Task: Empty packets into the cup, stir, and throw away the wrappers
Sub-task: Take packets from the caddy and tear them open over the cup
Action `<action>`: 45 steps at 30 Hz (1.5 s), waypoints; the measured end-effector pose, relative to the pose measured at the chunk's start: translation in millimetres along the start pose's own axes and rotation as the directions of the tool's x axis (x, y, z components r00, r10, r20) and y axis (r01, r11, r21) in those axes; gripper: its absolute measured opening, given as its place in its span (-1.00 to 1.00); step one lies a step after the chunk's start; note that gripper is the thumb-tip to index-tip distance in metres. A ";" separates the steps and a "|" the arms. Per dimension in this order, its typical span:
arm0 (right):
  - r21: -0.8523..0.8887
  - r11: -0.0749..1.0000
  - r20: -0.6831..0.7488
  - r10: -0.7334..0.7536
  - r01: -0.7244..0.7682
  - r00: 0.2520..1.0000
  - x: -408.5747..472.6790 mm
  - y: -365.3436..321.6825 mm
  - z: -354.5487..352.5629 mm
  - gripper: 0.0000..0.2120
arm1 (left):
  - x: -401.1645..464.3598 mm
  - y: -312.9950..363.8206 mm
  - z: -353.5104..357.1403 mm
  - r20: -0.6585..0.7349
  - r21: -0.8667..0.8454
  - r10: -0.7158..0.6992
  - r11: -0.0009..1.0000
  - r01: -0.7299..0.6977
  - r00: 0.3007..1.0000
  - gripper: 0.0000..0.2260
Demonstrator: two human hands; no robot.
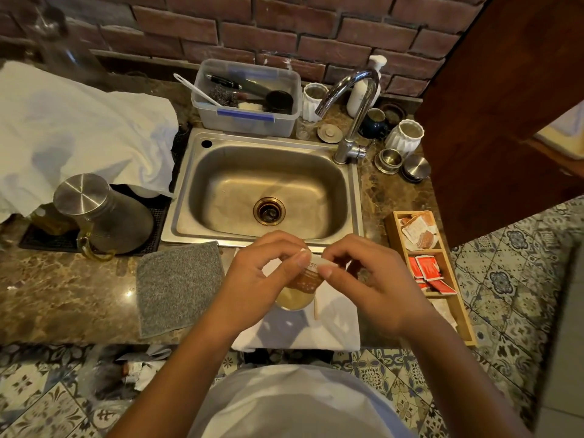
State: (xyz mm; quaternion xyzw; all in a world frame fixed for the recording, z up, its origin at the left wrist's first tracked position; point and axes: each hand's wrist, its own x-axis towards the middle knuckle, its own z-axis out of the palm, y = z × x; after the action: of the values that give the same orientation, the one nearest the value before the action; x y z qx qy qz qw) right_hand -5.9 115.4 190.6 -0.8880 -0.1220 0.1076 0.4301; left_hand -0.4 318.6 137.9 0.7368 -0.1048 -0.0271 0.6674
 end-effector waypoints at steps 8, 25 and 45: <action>-0.419 0.908 -0.242 -0.118 0.006 0.963 -5.8 -5.5 10.3 -0.89 | 0.3 -0.7 8.2 -0.064 0.211 0.135 0.970 -0.118 0.989 -0.87; 0.277 0.943 -0.084 0.214 -0.183 0.973 -9.5 0.0 6.7 -0.94 | -3.0 -8.3 15.0 -0.022 -0.175 -0.117 0.978 0.111 0.993 -0.84; 0.234 0.951 0.191 0.158 -0.201 0.969 1.1 7.8 5.8 -0.96 | -11.9 -15.3 -0.3 0.284 -0.175 -0.195 0.952 0.251 0.939 -0.78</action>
State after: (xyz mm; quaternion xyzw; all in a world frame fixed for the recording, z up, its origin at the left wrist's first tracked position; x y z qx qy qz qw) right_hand -5.6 115.3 180.8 -0.8213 -0.0619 0.2362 0.5156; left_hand -10.2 322.5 121.5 0.6595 -0.1043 -0.2114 0.7138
